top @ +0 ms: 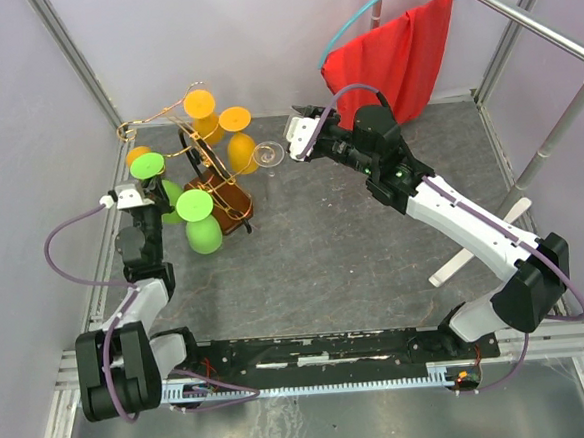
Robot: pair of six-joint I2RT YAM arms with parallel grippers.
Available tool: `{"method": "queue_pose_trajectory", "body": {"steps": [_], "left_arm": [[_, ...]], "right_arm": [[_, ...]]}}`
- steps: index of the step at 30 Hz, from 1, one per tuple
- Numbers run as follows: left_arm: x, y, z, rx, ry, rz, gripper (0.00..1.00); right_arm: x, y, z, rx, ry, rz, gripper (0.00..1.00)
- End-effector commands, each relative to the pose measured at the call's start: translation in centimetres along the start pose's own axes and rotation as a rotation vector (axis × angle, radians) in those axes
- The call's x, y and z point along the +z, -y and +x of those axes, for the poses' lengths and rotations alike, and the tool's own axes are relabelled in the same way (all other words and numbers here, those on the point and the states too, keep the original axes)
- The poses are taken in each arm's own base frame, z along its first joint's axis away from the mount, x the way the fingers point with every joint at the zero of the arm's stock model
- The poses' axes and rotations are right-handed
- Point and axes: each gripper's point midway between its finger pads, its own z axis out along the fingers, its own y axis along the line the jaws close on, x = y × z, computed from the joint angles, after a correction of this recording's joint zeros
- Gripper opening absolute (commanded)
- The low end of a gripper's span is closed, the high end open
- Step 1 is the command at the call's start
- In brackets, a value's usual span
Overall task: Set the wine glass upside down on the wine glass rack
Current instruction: Turn the wine glass upside down at the wine rack.
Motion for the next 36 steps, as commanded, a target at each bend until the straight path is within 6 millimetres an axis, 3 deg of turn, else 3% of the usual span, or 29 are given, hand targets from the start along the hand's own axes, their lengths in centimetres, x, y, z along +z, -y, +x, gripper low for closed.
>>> {"method": "queue_pose_trajectory", "body": {"steps": [1, 9, 20, 22, 27, 36], "left_arm": [[-0.9, -0.5, -1.1, 0.055, 0.025, -0.021, 0.08], [-0.5, 2.8, -0.3, 0.020, -0.022, 0.163, 0.08], [0.2, 5.4, 0.5, -0.011, -0.035, 0.271, 0.12], [0.2, 5.8, 0.6, -0.019, -0.041, 0.286, 0.19], [0.0, 5.6, 0.8, -0.024, -0.044, 0.266, 0.51], [-1.4, 2.5, 0.6, -0.007, -0.065, 0.085, 0.75]], "right_arm": [[-0.2, 2.2, -1.8, -0.020, 0.044, 0.055, 0.58], [0.0, 2.0, -1.8, -0.013, 0.052, 0.055, 0.58], [0.3, 2.1, -1.8, -0.006, 0.057, 0.054, 0.59], [0.4, 2.1, -2.0, 0.005, 0.067, 0.052, 0.59], [0.5, 2.4, -2.6, 0.025, 0.089, 0.061, 0.62], [0.4, 3.0, -4.0, 0.104, 0.142, 0.081, 0.69]]}}
